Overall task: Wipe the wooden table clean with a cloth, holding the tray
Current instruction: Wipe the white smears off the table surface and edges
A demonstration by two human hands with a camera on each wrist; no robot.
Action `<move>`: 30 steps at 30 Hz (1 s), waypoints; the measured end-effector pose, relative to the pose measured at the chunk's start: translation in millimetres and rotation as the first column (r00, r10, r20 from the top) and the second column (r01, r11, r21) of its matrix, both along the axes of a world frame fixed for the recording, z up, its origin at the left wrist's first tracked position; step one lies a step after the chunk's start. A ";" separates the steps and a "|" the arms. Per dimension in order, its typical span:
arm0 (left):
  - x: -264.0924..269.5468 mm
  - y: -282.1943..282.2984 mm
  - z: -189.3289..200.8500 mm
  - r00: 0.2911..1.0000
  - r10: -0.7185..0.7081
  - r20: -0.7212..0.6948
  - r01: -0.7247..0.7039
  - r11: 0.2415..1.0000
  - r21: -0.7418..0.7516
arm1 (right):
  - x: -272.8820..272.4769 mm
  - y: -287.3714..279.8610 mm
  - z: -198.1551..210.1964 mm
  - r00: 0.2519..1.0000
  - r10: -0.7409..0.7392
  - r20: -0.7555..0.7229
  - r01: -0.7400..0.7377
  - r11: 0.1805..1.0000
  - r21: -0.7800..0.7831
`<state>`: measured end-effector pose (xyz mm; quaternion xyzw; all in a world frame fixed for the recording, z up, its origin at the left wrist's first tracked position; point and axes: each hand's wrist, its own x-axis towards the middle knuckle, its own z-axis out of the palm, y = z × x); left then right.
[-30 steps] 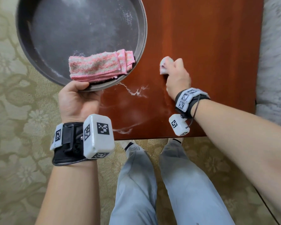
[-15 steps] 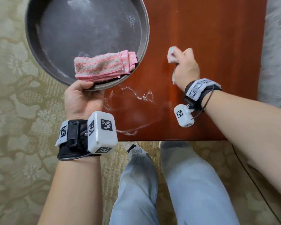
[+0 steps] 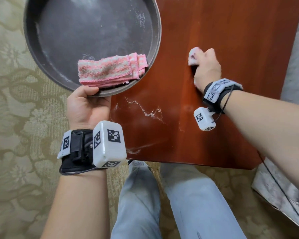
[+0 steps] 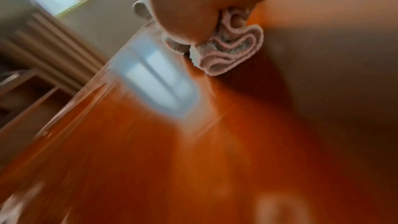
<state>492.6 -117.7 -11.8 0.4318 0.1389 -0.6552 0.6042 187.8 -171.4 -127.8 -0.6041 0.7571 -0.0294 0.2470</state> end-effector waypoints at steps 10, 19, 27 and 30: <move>17.1 6.7 11.0 0.996 -0.061 0.067 0.060 0.998 0.009 | 95.7 75.2 -2.9 0.886 0.461 0.043 -0.463 0.884 0.060; 16.6 29.3 17.1 0.992 -0.122 0.042 0.122 0.992 -0.007 | 70.6 89.0 16.2 0.978 0.056 0.201 -0.029 0.990 -0.138; -18.4 39.8 21.6 0.973 -0.231 0.002 0.231 0.973 -0.026 | -17.0 165.1 28.4 0.903 -0.372 0.213 0.400 0.911 -0.104; -29.5 45.1 20.0 0.966 -0.259 0.016 0.260 0.966 -0.016 | -41.9 197.3 31.9 0.888 -0.448 0.103 0.456 0.886 -0.084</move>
